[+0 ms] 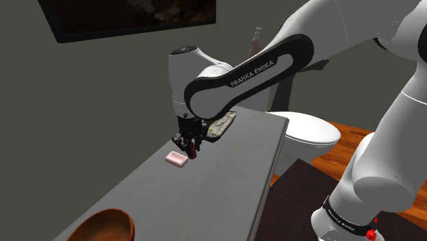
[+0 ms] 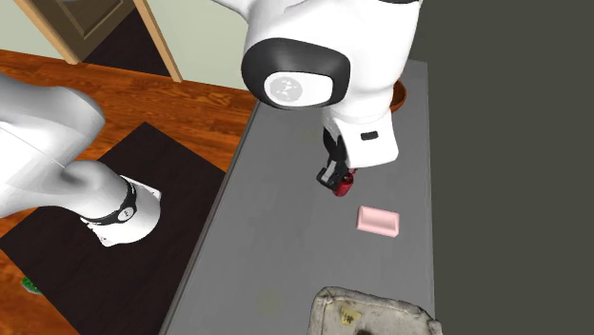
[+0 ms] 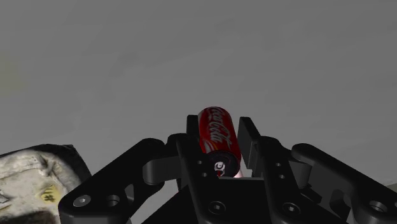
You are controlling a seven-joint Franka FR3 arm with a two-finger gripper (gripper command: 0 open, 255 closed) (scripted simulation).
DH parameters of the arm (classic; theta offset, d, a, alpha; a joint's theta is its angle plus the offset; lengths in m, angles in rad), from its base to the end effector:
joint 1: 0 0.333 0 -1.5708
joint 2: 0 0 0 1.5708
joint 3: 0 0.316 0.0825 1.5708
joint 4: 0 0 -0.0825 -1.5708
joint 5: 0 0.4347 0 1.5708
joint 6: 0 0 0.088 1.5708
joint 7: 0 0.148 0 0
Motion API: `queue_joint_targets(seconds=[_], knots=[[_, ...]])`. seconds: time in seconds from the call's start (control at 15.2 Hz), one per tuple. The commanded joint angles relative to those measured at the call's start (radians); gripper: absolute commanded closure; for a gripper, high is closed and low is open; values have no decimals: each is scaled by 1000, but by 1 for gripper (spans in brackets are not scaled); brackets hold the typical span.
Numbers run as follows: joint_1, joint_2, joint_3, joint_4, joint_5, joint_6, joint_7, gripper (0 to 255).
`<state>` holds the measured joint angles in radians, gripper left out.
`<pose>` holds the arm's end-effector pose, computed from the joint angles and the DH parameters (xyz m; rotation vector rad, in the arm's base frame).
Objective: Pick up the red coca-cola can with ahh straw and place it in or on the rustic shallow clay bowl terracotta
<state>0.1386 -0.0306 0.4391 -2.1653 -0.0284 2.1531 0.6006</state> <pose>0.4829 0.3122 0.3408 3.1191 -0.0118 0.0519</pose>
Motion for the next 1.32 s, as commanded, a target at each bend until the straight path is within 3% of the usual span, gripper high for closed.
queue_joint_targets(seconds=[0.0,0.66,1.25], knots=[[0,-13,-1,15,7,-26,-6,255],[-2,-57,-7,99,29,-150,-25,255],[108,122,108,281,-65,-185,234,255]])
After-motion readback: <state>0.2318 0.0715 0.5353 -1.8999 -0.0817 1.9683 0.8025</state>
